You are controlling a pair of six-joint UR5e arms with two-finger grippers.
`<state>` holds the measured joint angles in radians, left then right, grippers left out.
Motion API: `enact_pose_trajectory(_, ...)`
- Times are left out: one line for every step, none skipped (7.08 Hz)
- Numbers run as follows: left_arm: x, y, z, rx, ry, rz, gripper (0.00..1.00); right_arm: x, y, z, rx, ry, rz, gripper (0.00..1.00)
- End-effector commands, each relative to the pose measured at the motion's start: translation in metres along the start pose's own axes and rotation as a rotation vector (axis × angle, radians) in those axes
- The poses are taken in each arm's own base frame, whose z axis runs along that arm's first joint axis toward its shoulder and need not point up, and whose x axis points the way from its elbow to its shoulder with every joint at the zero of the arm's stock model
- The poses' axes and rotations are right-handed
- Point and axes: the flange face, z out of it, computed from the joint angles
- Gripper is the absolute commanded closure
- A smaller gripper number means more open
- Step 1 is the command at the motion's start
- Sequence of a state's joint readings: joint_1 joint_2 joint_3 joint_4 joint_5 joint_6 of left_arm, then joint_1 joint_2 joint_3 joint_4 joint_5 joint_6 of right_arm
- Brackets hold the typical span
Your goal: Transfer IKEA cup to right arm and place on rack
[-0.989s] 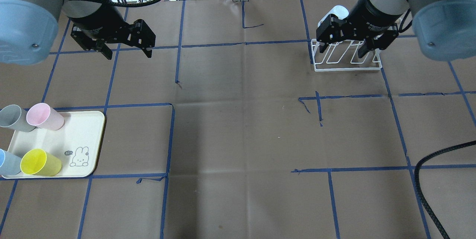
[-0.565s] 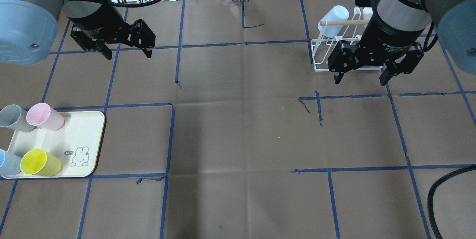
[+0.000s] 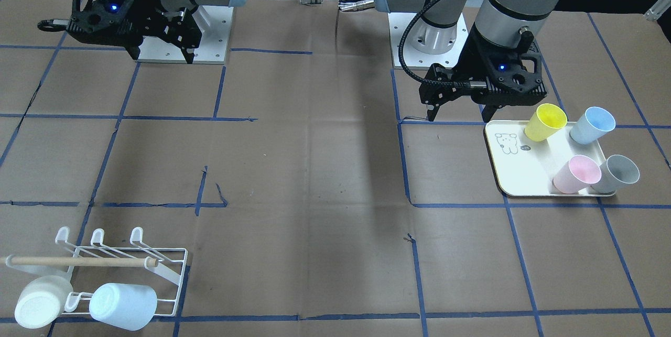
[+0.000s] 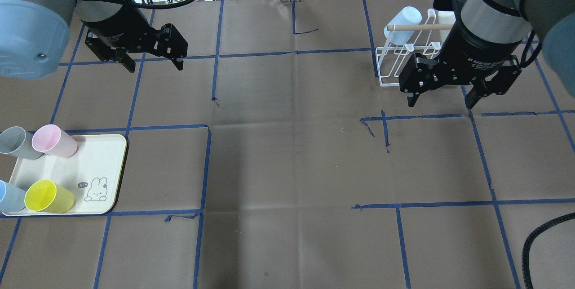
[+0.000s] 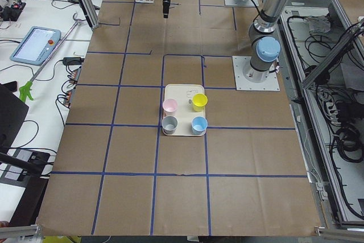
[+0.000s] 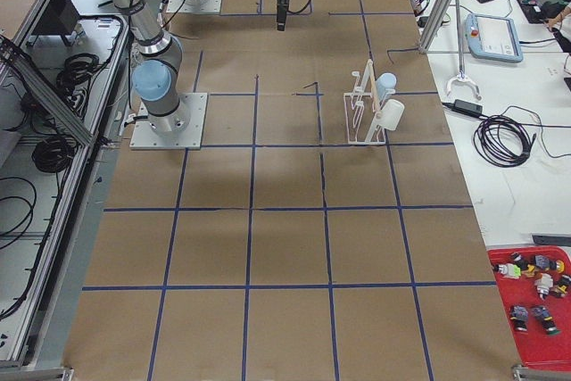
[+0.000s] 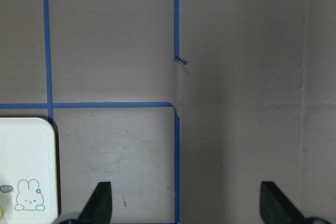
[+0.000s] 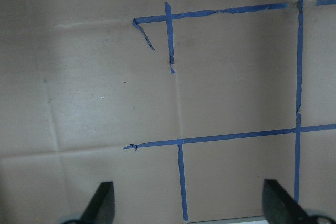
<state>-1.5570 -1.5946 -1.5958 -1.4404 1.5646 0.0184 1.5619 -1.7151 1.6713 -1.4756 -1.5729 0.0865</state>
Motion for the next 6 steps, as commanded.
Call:
enact_pose_trajectory(0.000,-0.001,0.001,-0.002,0.000,0.000,0.00,-0.001,-0.003,-0.003,0.035,-0.007,0.021,0.00)
enact_pose_trajectory(0.000,-0.001,0.001,-0.002,0.000,0.000,0.00,-0.002,-0.007,-0.001,0.040,-0.007,0.020,0.00)
enact_pose_trajectory(0.000,-0.001,0.001,-0.002,0.000,0.000,0.00,-0.002,-0.015,0.005,0.036,-0.007,0.021,0.00)
enact_pose_trajectory(0.000,-0.001,0.001,-0.002,0.000,0.000,0.00,-0.002,-0.019,0.007,0.039,-0.006,0.024,0.00)
enact_pose_trajectory(0.000,-0.001,0.001,-0.002,0.000,0.000,0.00,-0.003,-0.021,0.005,0.052,-0.007,0.033,0.00)
enact_pose_trajectory(0.000,-0.001,0.000,-0.002,0.000,0.000,0.00,-0.003,-0.022,0.007,0.049,-0.007,0.034,0.00)
